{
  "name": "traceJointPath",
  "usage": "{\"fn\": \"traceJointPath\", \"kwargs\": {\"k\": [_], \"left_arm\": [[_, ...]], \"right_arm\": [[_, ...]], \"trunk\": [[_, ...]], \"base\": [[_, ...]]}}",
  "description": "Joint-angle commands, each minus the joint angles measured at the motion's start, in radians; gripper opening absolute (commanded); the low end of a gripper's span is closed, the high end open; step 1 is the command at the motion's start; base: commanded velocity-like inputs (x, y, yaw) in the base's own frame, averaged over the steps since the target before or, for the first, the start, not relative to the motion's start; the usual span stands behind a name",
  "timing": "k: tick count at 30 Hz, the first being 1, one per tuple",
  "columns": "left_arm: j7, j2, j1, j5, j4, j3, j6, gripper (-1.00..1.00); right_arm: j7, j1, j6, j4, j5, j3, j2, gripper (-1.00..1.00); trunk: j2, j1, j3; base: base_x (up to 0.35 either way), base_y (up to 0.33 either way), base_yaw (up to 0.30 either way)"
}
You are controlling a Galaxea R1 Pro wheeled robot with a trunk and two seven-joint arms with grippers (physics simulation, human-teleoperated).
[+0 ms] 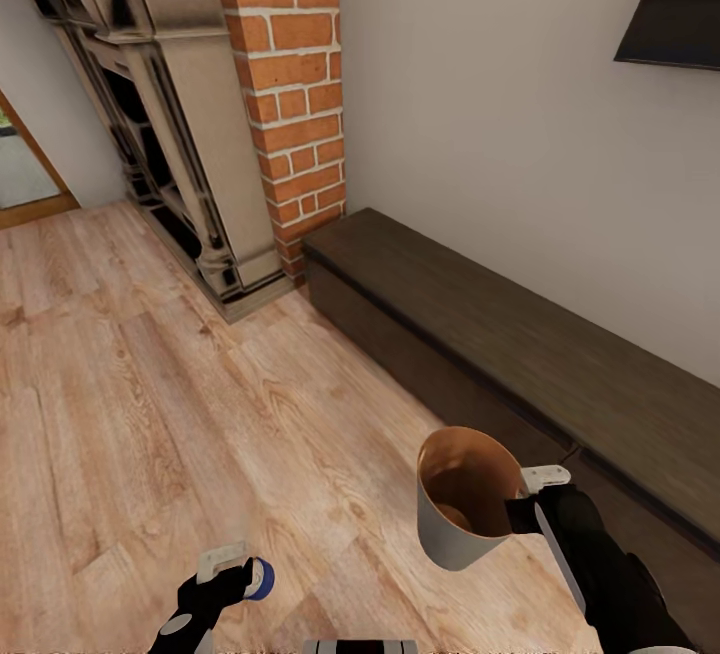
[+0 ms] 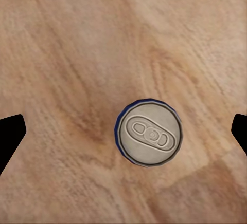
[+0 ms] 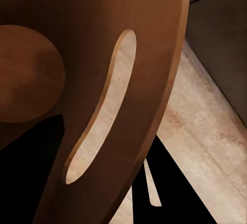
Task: Put the three can of soda from the living room inside the tash can in the kitchen.
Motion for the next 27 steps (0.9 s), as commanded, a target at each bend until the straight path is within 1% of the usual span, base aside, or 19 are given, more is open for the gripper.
{"fn": "traceJointPath", "kwargs": {"k": [1, 10, 11, 15, 18, 27], "left_arm": [[0.000, 0.000, 0.000, 0.000, 0.000, 0.000, 0.000, 1.00], [0.000, 0.000, 0.000, 0.000, 0.000, 0.000, -0.001, 1.00], [0.000, 0.000, 0.000, 0.000, 0.000, 0.000, -0.001, 1.00], [0.000, 0.000, 0.000, 0.000, 0.000, 0.000, -0.001, 1.00], [0.000, 0.000, 0.000, 0.000, 0.000, 0.000, -0.001, 1.00], [0.000, 0.000, 0.000, 0.000, 0.000, 0.000, -0.001, 1.00]], "right_arm": [[0.008, 0.000, -0.001, 0.000, -0.012, 0.000, 0.000, -1.00], [0.008, 0.000, -0.002, -0.005, -0.012, 0.000, 0.001, -1.00], [0.008, 0.000, -0.003, -0.025, -0.012, 0.000, 0.001, -1.00], [0.010, 0.000, -0.010, -0.052, -0.012, 0.000, 0.001, -1.00], [0.012, 0.000, -0.038, -0.076, -0.012, 0.001, 0.001, -1.00], [0.014, 0.000, -0.053, -0.114, -0.014, 0.001, 0.002, -1.00]], "trunk": [[0.000, 0.000, -0.002], [0.000, 0.000, -0.016], [0.000, 0.000, -0.018], [0.000, 0.000, -0.024], [0.000, 0.000, -0.029], [0.000, 0.000, -0.043]], "base": [[0.000, 0.000, 0.000], [0.000, 0.000, 0.000], [0.000, 0.000, 0.000], [0.000, 0.000, 0.000], [0.000, 0.000, 0.000], [0.000, 0.000, 0.000]]}}
